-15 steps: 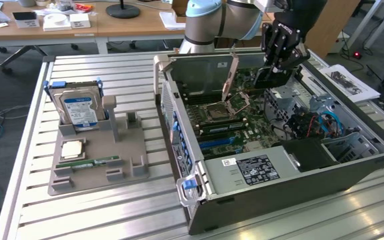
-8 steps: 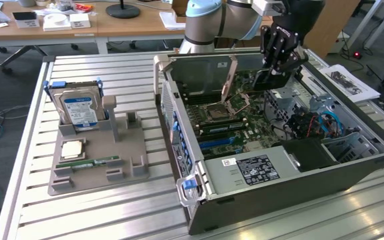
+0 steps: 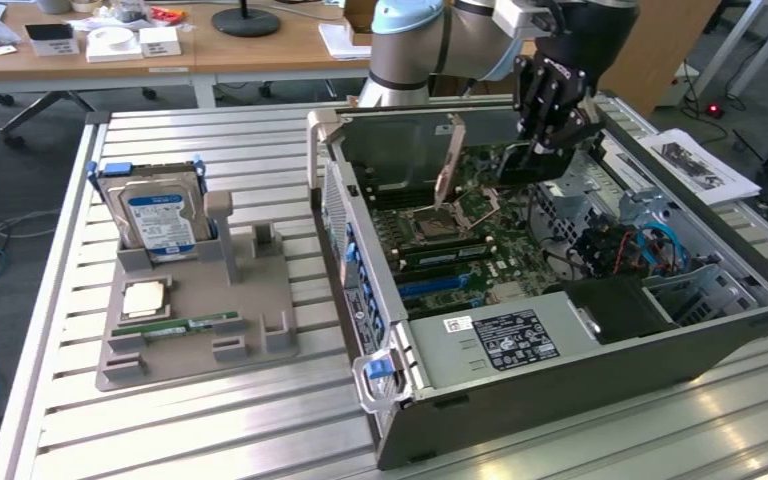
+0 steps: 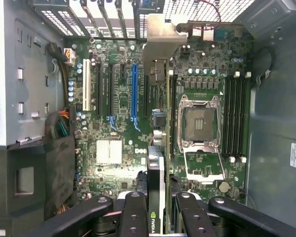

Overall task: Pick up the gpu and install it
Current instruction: 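Insert the gpu into the slot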

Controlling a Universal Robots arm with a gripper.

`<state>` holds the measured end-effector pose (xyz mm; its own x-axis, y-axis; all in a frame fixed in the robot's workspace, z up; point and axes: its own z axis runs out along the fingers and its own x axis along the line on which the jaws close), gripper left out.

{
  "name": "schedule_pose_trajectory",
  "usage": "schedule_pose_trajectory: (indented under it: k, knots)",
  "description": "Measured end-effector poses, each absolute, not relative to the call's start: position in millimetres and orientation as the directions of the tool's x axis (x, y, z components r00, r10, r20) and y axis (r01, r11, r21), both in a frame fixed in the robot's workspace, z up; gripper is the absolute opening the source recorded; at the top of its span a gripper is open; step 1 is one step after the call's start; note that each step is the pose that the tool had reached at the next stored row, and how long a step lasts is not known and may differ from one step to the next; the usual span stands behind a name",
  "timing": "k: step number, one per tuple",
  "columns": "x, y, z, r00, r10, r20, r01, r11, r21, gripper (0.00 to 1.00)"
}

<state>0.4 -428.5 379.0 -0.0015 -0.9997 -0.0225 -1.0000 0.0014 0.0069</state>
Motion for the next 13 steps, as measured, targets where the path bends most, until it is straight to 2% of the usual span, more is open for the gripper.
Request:
schedule_pose_trajectory:
  k: [13]
  knots:
    - [-3.9, -429.6, 374.3, -0.061, -0.998, -0.022, -0.998, 0.061, 0.007, 0.27]
